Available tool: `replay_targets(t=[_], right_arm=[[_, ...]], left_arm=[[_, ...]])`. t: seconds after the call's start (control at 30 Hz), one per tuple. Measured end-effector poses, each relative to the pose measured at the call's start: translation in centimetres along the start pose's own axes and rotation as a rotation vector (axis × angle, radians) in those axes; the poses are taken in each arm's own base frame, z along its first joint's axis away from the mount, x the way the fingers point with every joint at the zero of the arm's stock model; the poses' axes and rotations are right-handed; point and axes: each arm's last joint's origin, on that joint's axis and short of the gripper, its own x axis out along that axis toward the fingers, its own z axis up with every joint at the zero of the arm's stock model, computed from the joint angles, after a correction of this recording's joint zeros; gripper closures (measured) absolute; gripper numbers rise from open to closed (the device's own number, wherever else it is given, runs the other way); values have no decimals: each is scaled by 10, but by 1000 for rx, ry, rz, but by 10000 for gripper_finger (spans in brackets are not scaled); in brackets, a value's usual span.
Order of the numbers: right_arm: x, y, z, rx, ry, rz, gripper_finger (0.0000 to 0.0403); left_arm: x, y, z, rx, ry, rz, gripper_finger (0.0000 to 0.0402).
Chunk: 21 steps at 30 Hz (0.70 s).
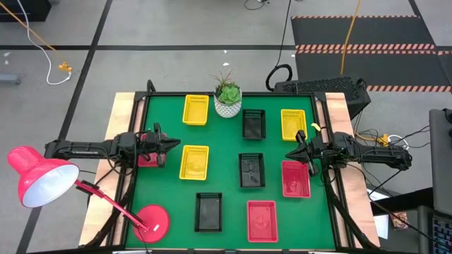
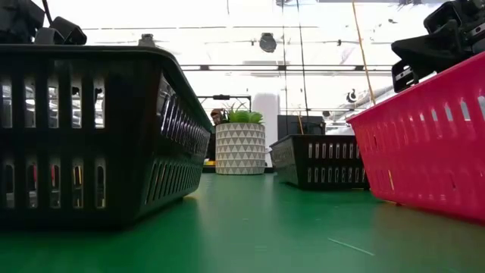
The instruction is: Stack baskets by color
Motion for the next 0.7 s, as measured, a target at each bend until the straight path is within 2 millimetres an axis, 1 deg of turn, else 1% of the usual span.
replay_targets(t=[0.33, 0.47, 0.7], right_arm=[[0, 0, 0, 0, 0, 0, 403], [0, 0, 0, 26, 0, 0, 403], [0, 0, 0, 33, -4, 1, 403]], left_arm=[[0, 0, 0, 0, 0, 0, 371], [0, 0, 0, 0, -1, 0, 371], [0, 0, 6, -103, -58, -5, 371]])
